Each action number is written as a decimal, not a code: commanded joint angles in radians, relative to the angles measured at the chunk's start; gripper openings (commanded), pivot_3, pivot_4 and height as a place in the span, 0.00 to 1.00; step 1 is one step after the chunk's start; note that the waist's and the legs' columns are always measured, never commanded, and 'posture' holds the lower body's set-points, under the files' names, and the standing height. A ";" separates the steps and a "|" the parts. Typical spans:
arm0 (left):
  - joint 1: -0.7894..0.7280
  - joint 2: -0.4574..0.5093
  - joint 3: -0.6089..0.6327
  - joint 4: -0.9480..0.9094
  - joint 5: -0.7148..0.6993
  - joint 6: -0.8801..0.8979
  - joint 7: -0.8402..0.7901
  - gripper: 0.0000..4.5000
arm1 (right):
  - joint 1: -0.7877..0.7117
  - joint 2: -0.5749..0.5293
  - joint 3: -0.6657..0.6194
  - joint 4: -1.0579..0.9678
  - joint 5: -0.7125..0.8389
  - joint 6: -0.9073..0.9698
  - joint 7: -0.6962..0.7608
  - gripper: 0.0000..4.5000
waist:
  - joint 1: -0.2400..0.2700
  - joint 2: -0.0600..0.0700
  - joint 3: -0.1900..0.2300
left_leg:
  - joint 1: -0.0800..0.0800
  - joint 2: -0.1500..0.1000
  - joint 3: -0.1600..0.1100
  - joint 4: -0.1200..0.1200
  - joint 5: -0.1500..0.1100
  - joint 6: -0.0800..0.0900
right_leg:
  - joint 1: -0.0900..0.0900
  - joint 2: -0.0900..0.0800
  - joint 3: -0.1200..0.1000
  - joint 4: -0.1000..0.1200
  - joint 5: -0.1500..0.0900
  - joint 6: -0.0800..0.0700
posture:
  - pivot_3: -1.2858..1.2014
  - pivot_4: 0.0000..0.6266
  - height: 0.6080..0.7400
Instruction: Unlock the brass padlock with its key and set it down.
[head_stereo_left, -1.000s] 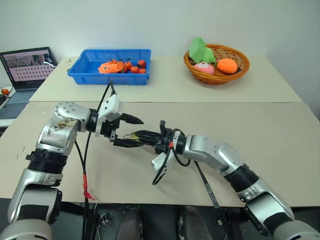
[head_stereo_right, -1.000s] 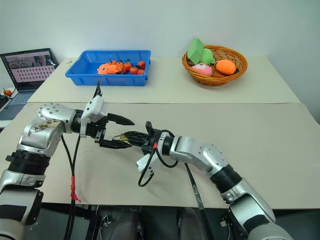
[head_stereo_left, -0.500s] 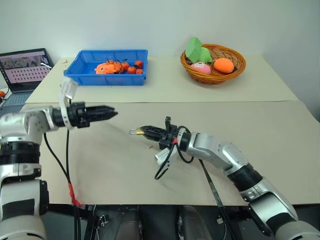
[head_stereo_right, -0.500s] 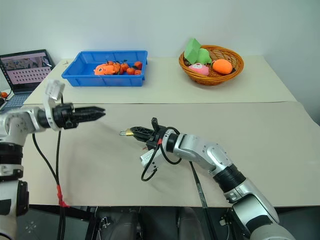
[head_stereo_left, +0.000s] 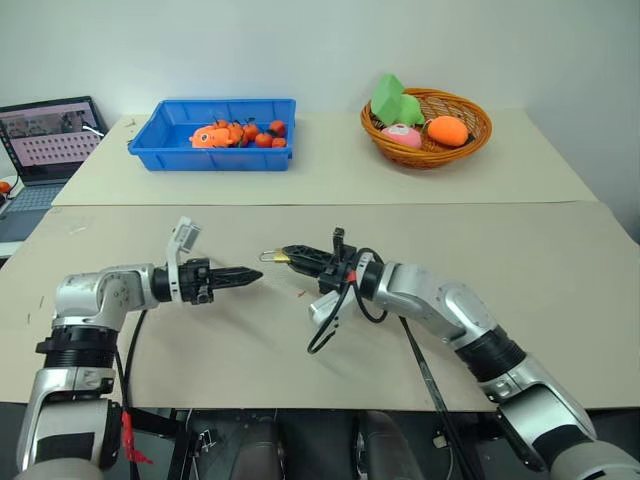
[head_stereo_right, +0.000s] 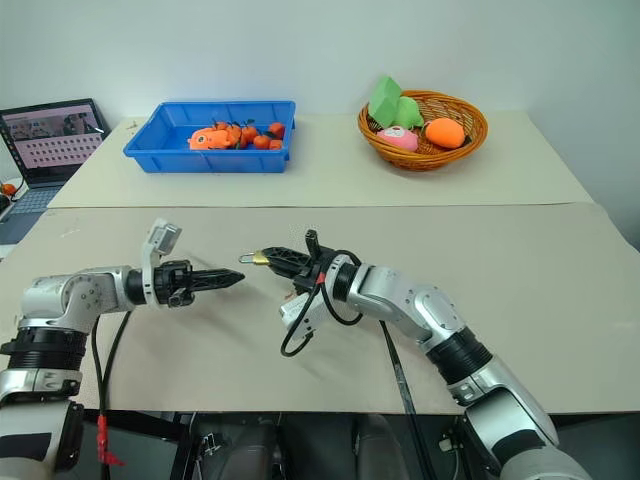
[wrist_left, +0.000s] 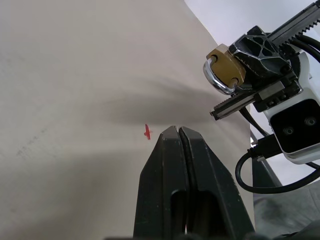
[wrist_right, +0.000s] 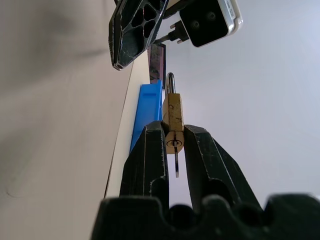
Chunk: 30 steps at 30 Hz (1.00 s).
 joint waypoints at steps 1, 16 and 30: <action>-0.072 0.035 0.009 0.081 0.057 -0.114 -0.007 0.01 | -0.007 0.000 -0.034 -0.043 0.024 0.007 -0.008 0.03 | 0.000 0.000 0.000 | 0.000 0.000 0.000 0.000 0.000 0.000 | 0.000 0.000 0.000 0.000 0.000 0.000 | 0.52 0.24 0.27; -0.148 0.023 -0.090 -0.090 0.038 -0.101 -0.114 0.01 | -0.003 0.008 -0.025 -0.049 0.024 0.012 -0.003 0.03 | -0.003 -0.001 0.000 | -0.006 0.000 0.000 0.005 0.000 -0.001 | -0.005 0.000 0.003 0.005 -0.001 0.001 | 0.52 0.24 0.27; -0.176 0.021 -0.082 -0.023 0.062 -0.126 -0.115 0.01 | 0.009 0.003 -0.022 -0.062 0.020 0.009 -0.001 0.03 | -0.006 -0.001 0.000 | -0.010 -0.001 0.000 0.008 0.000 -0.001 | -0.010 0.001 0.004 0.007 -0.003 0.001 | 0.52 0.24 0.27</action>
